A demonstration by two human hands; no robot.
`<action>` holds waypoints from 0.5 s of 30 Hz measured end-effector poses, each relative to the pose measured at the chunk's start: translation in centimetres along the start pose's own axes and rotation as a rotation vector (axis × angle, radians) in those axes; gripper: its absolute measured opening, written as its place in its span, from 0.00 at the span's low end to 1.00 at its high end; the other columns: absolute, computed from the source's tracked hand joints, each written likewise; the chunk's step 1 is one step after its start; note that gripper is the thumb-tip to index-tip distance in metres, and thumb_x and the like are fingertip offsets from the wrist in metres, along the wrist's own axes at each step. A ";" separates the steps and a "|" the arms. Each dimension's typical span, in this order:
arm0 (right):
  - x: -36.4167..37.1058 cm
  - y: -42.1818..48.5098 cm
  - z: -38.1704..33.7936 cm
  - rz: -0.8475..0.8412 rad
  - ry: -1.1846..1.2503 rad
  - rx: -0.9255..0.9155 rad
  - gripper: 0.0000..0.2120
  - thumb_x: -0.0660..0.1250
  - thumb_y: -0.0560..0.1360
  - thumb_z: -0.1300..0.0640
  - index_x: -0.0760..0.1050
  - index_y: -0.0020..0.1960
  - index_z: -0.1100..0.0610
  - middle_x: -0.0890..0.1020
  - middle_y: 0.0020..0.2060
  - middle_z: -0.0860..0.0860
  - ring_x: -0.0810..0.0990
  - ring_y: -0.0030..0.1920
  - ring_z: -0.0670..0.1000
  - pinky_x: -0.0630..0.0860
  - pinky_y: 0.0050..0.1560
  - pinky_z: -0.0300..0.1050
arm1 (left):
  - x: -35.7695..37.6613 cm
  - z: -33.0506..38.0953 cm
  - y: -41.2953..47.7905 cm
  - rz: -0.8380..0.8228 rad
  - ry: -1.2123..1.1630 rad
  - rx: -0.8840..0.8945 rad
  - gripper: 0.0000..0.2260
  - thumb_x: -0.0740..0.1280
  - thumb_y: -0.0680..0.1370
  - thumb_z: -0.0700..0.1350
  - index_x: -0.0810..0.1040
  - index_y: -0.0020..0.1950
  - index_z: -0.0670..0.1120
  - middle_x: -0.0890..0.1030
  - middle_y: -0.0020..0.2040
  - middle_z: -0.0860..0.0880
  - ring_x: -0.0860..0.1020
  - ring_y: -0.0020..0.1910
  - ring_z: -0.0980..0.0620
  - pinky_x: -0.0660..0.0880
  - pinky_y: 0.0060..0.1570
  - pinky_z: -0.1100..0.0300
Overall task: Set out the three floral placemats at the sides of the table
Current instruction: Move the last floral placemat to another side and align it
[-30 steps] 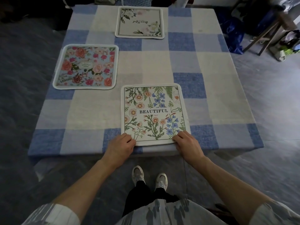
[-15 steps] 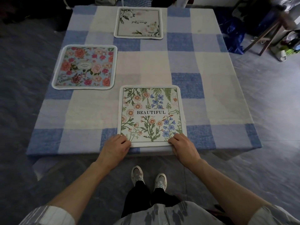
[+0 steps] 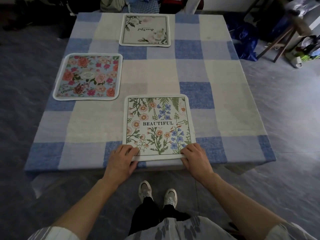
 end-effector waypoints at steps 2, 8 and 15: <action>0.1 0.1 0.0 -0.017 0.027 0.008 0.07 0.68 0.76 0.56 0.78 0.53 0.56 0.78 0.53 0.52 0.72 0.57 0.54 0.73 0.58 0.51 | 0.1 -0.1 0.0 -0.004 -0.013 -0.001 0.16 0.77 0.68 0.45 0.79 0.53 0.46 0.79 0.52 0.46 0.77 0.50 0.44 0.77 0.44 0.49; 0.1 0.0 0.0 0.002 0.080 0.047 0.07 0.68 0.76 0.57 0.79 0.53 0.57 0.79 0.53 0.53 0.72 0.55 0.54 0.74 0.57 0.51 | -0.1 0.1 0.4 0.023 -0.045 0.016 0.17 0.78 0.66 0.41 0.79 0.53 0.45 0.79 0.53 0.45 0.77 0.50 0.44 0.79 0.44 0.50; 0.2 0.1 0.5 0.010 0.110 0.102 0.09 0.70 0.74 0.58 0.79 0.54 0.58 0.78 0.54 0.53 0.73 0.57 0.54 0.76 0.56 0.54 | -0.1 -0.1 0.4 0.066 -0.072 -0.003 0.18 0.78 0.65 0.40 0.79 0.52 0.44 0.79 0.52 0.46 0.76 0.50 0.45 0.79 0.44 0.50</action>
Point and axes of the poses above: each hand's wrist, its own y-axis towards the middle knuckle, its own x-axis out of the palm, z = x × y, the point moved 9 cm from there along y, towards the middle knuckle
